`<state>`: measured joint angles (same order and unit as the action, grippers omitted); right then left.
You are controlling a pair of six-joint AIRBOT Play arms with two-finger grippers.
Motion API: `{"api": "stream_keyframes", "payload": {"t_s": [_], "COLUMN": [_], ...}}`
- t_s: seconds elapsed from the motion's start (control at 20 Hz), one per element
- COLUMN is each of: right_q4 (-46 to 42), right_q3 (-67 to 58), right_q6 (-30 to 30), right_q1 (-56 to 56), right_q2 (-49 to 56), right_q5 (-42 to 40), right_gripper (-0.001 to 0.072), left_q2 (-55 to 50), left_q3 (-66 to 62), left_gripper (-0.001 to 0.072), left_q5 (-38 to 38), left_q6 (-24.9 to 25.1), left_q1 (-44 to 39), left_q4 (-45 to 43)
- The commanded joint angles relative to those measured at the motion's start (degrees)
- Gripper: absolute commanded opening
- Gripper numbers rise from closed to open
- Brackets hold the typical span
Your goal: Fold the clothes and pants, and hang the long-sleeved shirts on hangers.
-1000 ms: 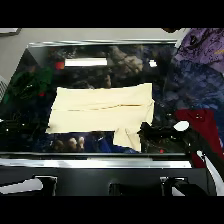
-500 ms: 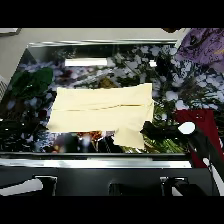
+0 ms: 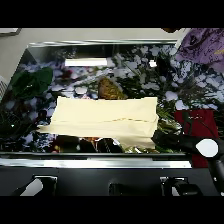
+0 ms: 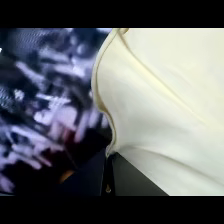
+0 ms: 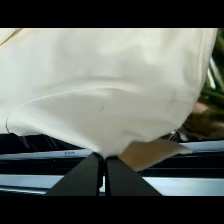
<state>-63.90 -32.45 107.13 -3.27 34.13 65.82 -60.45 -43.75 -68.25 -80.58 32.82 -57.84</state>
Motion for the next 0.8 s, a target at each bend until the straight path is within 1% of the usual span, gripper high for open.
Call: {"api": "stream_keyframes", "payload": {"t_s": [0.0, 0.2, 0.3, 0.35, 0.45, 0.55, 0.75], "right_q4": [-2.49, -7.37, -7.54, -8.33, -10.51, -12.02, -14.29], "right_q3": [-1.99, -12.55, -19.04, -22.47, -28.79, -33.77, -41.00], "right_q6": [-3.93, -8.79, -11.72, -12.00, -11.85, -11.82, -11.76], "right_q1": [-0.02, -0.02, -0.04, -0.02, -0.02, -0.02, -0.02], "right_q2": [3.56, 18.86, 27.06, 31.21, 38.23, 43.12, 51.06], "right_q5": [-4.11, -8.07, -8.63, -8.74, -8.76, -8.87, -8.92], "right_gripper": [0.0022, 0.0022, 0.0022, 0.0022, 0.0022, 0.0022, 0.0022], "left_q2": [1.33, -1.27, -4.79, -6.93, -12.26, -18.36, -29.75], "left_q3": [-0.79, -2.73, -4.57, -5.88, -9.53, -14.62, -25.22], "left_gripper": [0.0018, 0.0018, 0.0018, 0.0018, 0.0018, 0.0018, 0.0018], "left_q5": [6.01, 15.87, 18.97, 20.11, 22.10, 23.45, 22.95], "left_q6": [-0.15, 0.20, 0.22, 0.22, 0.24, 0.26, 0.44], "left_q1": [-2.71, -6.93, -8.87, -9.86, -12.00, -14.16, -16.94], "left_q4": [1.88, 1.95, 1.92, 1.92, 1.92, 1.90, 1.90]}}
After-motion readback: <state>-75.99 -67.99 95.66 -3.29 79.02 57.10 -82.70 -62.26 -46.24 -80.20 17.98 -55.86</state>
